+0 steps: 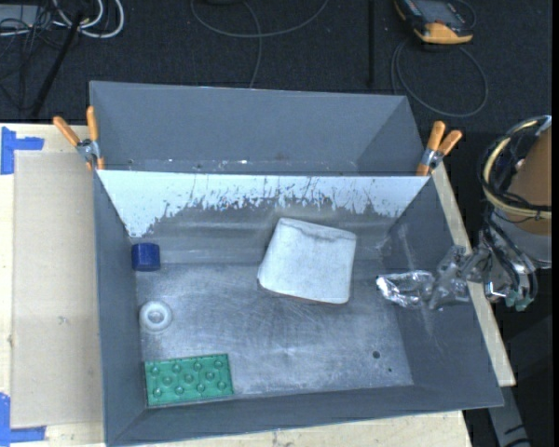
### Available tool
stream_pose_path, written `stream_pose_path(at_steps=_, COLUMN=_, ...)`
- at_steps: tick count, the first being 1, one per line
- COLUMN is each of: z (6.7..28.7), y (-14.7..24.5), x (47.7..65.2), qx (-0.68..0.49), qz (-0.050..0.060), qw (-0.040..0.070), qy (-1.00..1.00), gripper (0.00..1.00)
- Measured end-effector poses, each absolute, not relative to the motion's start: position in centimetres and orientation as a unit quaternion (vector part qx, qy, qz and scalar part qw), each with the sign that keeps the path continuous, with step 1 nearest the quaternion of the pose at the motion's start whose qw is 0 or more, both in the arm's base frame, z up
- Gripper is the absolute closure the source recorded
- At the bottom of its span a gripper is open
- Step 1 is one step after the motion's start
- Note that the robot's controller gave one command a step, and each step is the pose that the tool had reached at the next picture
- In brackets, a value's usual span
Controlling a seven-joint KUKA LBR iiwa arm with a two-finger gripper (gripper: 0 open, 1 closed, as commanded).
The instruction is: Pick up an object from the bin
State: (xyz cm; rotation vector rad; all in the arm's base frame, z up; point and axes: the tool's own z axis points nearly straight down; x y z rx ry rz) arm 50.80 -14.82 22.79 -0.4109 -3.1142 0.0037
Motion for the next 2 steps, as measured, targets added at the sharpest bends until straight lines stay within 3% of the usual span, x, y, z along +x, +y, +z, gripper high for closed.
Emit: stream_pose_path(at_steps=2, z=22.1, y=-15.7, x=53.0, qx=-0.121, qz=0.000, qw=-0.001, qy=-0.993, gripper=1.00)
